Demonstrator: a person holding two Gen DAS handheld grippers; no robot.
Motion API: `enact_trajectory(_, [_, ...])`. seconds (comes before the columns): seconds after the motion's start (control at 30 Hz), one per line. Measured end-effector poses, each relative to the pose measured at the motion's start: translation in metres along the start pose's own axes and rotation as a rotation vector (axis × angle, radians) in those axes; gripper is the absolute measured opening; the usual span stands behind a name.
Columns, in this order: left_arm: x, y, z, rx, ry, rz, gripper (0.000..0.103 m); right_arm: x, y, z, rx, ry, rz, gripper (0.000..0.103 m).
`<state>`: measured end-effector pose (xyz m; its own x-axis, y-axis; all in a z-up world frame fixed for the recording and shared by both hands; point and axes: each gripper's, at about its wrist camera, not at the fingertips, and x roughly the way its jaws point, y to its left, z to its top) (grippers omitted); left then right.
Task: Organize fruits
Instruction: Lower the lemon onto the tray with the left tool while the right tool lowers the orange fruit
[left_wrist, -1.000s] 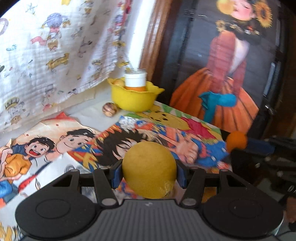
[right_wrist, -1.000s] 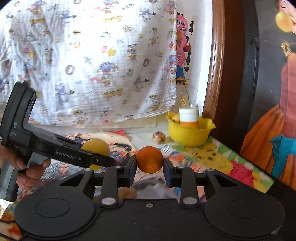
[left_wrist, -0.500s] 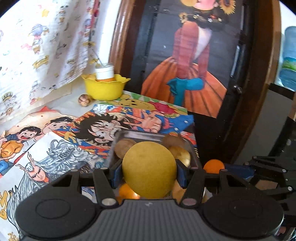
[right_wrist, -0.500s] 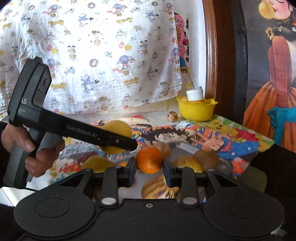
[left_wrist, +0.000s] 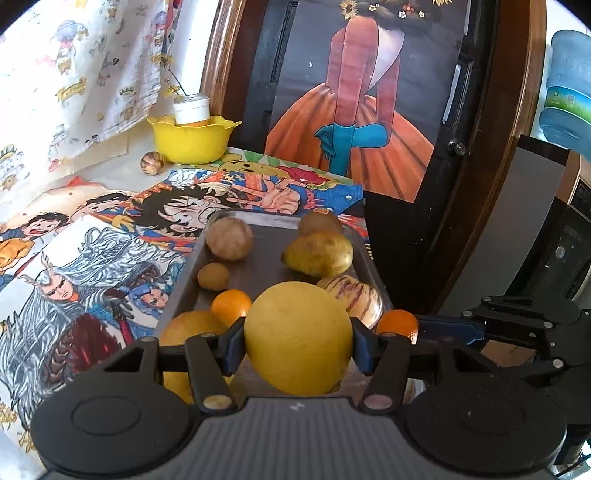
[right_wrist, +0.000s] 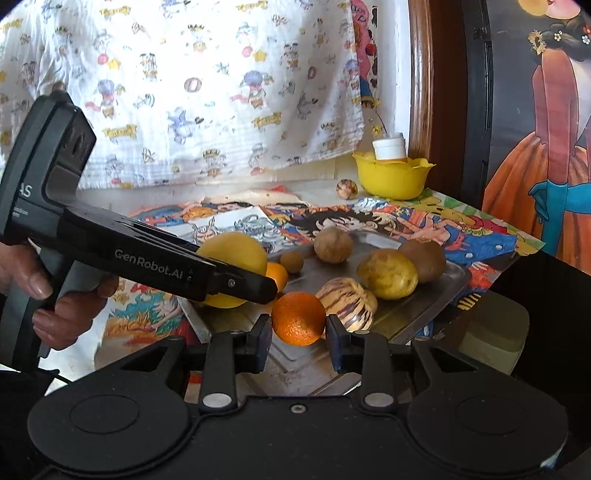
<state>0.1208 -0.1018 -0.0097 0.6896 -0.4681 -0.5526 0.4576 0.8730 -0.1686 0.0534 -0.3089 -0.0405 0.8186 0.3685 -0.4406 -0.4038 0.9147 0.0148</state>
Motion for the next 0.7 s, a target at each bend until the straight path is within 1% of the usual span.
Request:
enact_trajectory(0.23, [-0.004,-0.002,-0.005,0.026,0.002,0.011,0.061,0.006,0.007,-0.001,0.017,0.006,-0.023,0.034])
enact_trajectory(0.37, [-0.003,-0.005,-0.009,0.044,0.003,0.018,0.061,0.009,0.008,-0.002,0.024,0.013,-0.051,0.034])
enact_trajectory(0.47, [-0.001,-0.007,-0.011,0.047,0.016,0.026,0.061,0.01,0.009,-0.003,0.026,0.017,-0.068,0.034])
enact_trajectory(0.5, [-0.001,-0.007,-0.012,0.047,0.022,0.026,0.061,0.009,0.01,-0.004,0.025,0.018,-0.073,0.034])
enact_trajectory(0.57, [-0.003,-0.006,-0.015,0.044,0.023,0.027,0.062,0.008,0.013,-0.005,0.02,0.016,-0.091,0.039])
enact_trajectory(0.63, [-0.009,-0.006,-0.017,0.049,0.007,0.025,0.067,0.007,0.015,-0.006,0.031,0.017,-0.095,0.042])
enact_trajectory(0.7, [-0.017,-0.007,-0.018,0.059,-0.014,0.027,0.078,0.004,0.018,-0.006,0.042,0.013,-0.102,0.048])
